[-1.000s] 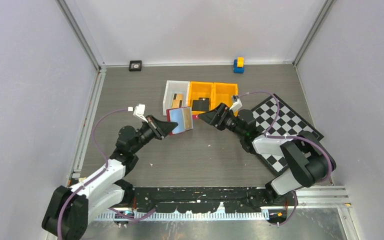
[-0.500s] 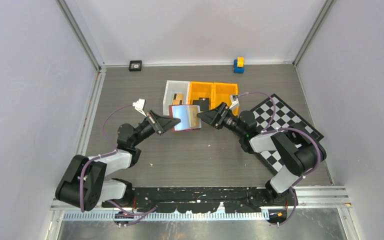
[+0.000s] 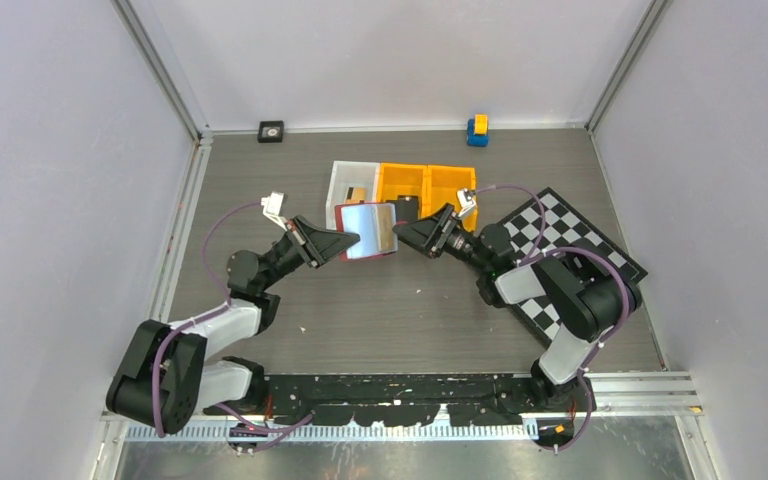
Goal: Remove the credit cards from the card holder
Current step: Remove the credit card from the card holder.
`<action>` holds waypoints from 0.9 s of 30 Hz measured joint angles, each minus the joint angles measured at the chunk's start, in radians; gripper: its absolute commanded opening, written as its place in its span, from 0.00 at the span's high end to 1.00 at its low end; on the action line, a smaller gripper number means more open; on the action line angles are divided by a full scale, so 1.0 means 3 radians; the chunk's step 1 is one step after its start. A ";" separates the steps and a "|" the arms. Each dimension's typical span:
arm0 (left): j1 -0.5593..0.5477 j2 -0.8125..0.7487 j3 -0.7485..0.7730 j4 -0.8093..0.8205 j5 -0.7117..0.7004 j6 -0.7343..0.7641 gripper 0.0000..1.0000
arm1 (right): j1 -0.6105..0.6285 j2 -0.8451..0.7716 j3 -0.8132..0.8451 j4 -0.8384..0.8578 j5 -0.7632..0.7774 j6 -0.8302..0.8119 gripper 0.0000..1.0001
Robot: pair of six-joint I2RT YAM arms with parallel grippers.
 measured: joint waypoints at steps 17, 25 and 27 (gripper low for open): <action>0.0048 0.0074 0.0000 0.0037 0.0013 -0.0090 1.00 | 0.0081 -0.0263 -0.0075 0.0196 -0.0015 0.0142 0.13; 0.0051 0.0203 0.0000 0.0088 0.0018 -0.0111 1.00 | 0.0103 -0.0333 -0.0076 0.0169 -0.0029 0.0139 0.27; 0.0062 0.0253 0.0000 0.0106 0.0018 -0.0109 1.00 | 0.0086 -0.0387 -0.0079 0.0144 -0.0014 0.0123 0.30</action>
